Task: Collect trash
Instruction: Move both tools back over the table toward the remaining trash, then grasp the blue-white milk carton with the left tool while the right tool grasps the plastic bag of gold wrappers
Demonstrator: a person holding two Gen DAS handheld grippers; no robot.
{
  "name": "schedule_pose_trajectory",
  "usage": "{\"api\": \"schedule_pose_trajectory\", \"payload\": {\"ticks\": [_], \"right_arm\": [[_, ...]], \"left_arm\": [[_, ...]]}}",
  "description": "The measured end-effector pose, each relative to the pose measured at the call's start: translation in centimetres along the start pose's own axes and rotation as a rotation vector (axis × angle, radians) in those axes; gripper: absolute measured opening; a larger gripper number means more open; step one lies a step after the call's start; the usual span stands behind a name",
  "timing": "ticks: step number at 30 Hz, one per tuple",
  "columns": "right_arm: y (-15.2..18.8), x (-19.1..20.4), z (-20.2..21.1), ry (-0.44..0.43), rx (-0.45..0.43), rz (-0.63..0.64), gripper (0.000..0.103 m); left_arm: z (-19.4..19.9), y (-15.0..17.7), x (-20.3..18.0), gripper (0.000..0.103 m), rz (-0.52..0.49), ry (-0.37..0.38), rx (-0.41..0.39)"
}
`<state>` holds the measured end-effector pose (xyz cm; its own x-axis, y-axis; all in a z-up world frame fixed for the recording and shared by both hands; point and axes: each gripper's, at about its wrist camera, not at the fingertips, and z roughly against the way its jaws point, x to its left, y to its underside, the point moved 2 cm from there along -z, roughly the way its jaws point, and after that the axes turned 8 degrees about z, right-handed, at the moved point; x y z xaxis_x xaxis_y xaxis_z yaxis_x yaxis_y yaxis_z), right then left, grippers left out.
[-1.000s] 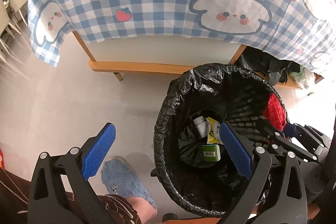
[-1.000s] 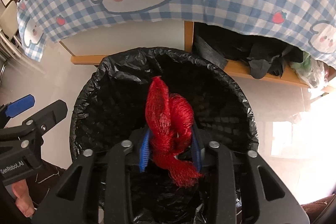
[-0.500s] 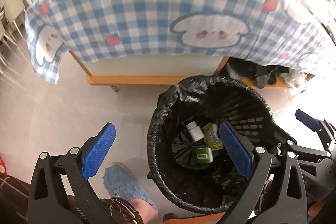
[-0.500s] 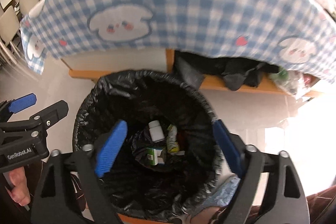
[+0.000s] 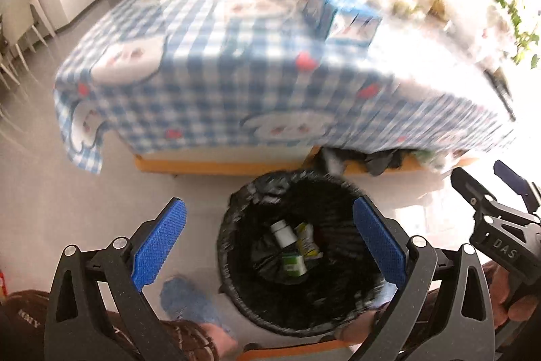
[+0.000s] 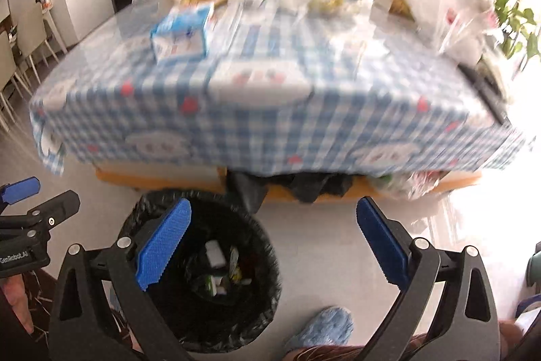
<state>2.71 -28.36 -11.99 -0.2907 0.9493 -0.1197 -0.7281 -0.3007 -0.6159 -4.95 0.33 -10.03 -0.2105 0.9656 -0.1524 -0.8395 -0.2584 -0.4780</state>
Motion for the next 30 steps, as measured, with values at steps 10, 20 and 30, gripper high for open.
{"api": "schedule_pose_trajectory", "payload": {"ticks": [10, 20, 30], "right_arm": [[-7.0, -4.8, 1.5, 0.035, -0.097, -0.013, 0.095], [-12.7, -9.0, -1.5, 0.030, -0.145, -0.028, 0.094], [-17.1, -10.9, -6.0, 0.026, -0.162, -0.025, 0.094]], "left_arm": [[1.3, -6.6, -4.6, 0.097, -0.001, 0.006, -0.046], [-1.9, -12.7, -8.0, 0.097, 0.020, -0.043, -0.049], [-5.9, -16.5, -9.6, 0.097, 0.054, -0.105, -0.014]]}}
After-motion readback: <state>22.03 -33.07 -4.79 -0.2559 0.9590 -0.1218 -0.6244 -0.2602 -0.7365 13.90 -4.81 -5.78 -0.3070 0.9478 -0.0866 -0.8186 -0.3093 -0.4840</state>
